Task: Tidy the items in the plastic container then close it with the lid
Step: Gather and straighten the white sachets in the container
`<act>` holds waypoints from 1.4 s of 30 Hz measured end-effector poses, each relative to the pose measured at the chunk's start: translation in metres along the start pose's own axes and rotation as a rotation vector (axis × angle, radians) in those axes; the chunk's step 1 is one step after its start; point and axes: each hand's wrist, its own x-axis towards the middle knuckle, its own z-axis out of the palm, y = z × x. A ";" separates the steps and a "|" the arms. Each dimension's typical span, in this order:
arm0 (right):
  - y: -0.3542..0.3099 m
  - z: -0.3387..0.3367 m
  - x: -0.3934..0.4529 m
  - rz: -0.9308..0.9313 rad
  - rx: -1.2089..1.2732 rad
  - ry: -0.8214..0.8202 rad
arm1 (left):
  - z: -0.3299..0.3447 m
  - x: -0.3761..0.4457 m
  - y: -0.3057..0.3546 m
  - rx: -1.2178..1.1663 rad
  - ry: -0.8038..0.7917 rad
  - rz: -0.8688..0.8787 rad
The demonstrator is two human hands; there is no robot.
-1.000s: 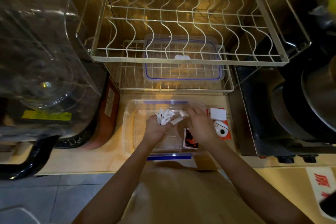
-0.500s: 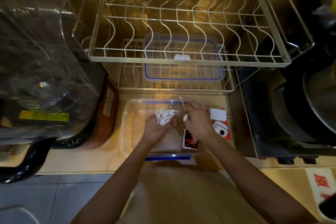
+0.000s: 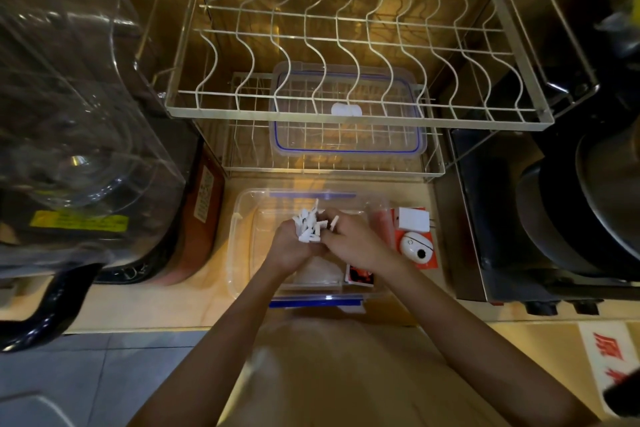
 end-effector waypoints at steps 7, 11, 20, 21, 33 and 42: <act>-0.001 0.007 -0.006 -0.027 -0.087 -0.001 | 0.008 0.004 -0.003 -0.027 0.083 0.049; -0.002 0.009 -0.013 -0.074 -0.328 0.121 | 0.011 0.007 -0.005 -0.014 0.044 0.042; -0.016 -0.006 -0.025 -0.393 -0.093 0.309 | 0.012 0.006 -0.002 -0.013 0.055 0.029; -0.018 -0.006 -0.024 -0.458 -0.193 0.292 | 0.014 0.007 0.000 0.006 0.087 0.051; -0.011 0.018 -0.001 -0.385 -0.134 0.361 | 0.031 0.009 0.002 0.040 0.219 0.074; -0.005 0.033 0.002 -0.307 0.114 0.482 | 0.028 0.011 -0.013 0.097 0.134 0.026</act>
